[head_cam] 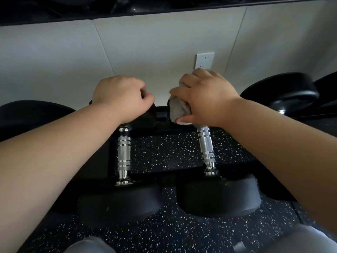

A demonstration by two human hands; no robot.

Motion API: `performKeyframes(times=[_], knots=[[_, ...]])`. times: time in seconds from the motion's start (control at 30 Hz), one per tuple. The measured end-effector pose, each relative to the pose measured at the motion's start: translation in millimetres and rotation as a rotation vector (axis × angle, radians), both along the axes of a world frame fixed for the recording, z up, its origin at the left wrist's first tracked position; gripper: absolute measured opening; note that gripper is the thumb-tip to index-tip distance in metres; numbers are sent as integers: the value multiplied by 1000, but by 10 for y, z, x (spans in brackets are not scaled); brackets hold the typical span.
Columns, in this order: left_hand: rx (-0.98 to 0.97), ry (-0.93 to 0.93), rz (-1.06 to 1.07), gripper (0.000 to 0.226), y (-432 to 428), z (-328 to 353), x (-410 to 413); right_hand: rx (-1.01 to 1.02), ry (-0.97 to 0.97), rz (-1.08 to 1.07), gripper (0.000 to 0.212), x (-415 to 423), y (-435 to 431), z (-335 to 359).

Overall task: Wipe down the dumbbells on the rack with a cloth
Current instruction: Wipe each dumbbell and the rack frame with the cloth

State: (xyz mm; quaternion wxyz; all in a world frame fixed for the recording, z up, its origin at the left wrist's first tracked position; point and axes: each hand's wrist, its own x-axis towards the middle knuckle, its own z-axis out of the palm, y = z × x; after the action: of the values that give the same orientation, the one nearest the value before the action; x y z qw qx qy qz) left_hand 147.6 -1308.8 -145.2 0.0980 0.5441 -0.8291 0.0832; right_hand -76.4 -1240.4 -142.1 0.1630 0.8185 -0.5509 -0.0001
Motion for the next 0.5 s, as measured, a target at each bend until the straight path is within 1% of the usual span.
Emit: performKeyframes(times=[0.17,0.27,0.4,0.47,0.5], knots=[[-2,40,10,30,-6,-13,9,-55,-412,-160,97,-470,277,-211],[-20,44,15,32,-6,-32,11,-12,-568,-302,102,-684,383,-351],[-31,11,45,34,-12,-41,-11,44,-596,-423,116,-556,382,-371],[-14,-9,62,34,-16,-32,-19,13,-563,-388,126,-422,332,-342],[-9,-16,63,34,-17,-29,-22,11,-538,-359,127,-413,305,-330]])
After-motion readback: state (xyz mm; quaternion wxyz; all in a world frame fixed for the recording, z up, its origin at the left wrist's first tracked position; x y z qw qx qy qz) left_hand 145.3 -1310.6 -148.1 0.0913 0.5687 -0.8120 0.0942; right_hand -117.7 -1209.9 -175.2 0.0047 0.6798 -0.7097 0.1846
